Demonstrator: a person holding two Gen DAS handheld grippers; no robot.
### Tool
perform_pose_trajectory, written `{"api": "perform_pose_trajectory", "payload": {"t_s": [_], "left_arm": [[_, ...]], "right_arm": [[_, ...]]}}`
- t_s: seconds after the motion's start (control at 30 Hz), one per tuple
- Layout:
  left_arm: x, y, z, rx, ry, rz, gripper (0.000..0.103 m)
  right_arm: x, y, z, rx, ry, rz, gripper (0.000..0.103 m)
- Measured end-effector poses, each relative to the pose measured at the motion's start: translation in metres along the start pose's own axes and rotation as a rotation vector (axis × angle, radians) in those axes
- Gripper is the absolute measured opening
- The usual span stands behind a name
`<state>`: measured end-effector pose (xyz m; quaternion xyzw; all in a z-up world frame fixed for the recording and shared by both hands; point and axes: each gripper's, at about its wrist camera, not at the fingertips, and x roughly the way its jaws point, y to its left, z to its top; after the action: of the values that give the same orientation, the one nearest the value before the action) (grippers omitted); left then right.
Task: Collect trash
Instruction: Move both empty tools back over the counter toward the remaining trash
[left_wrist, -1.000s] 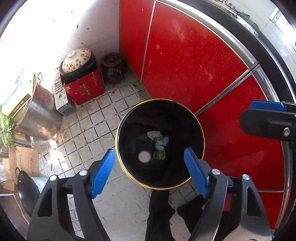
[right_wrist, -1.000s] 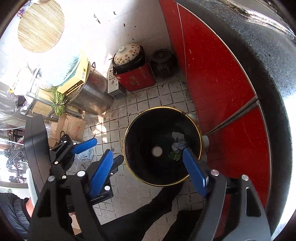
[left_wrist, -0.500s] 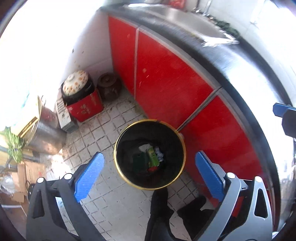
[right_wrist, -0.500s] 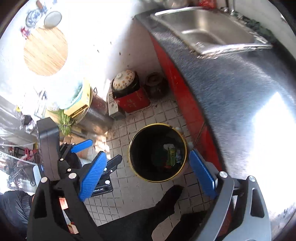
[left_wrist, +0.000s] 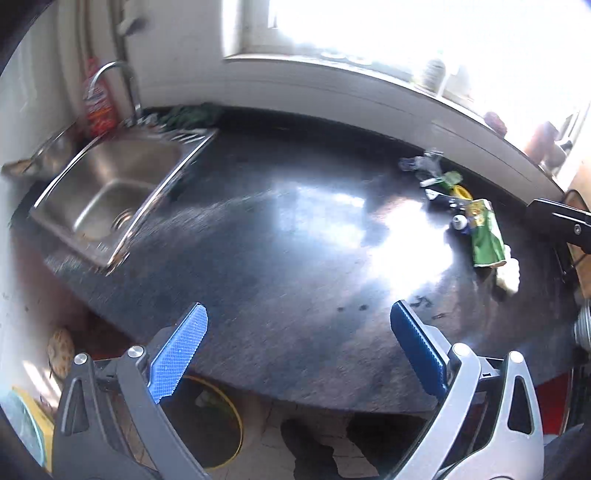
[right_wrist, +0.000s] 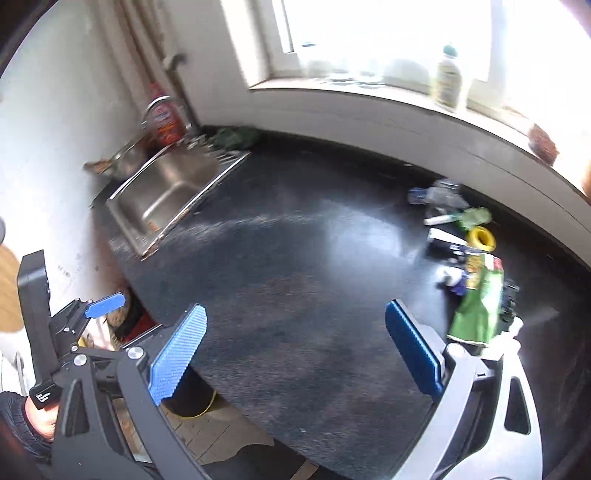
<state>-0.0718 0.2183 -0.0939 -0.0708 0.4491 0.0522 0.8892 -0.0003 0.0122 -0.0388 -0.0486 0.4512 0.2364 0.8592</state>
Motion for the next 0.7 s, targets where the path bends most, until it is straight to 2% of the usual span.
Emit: {"api": "perform_pose_trajectory", "payload": {"t_s": [0.17,0.33,0.5,0.7], "left_arm": [[0.013,-0.096,0.038,0.196,-0.016,-0.128,0.097],[0.025,-0.171,0.055,0.326,0.013,-0.231,0.096],[0.030,-0.213,0.056,0.408,0.032,-0.282,0.096],[0.043,-0.228,0.061,0.399,0.063,-0.290,0.096]], "right_arm": [[-0.041,-0.094,-0.023,0.190,-0.044,-0.134,0.094],[-0.065,-0.150,-0.052,0.308,-0.056,-0.219,0.094],[-0.076,-0.185,-0.072,0.364,-0.050,-0.249,0.094],[-0.068,-0.200,-0.081,0.383,-0.020,-0.254,0.094]]}}
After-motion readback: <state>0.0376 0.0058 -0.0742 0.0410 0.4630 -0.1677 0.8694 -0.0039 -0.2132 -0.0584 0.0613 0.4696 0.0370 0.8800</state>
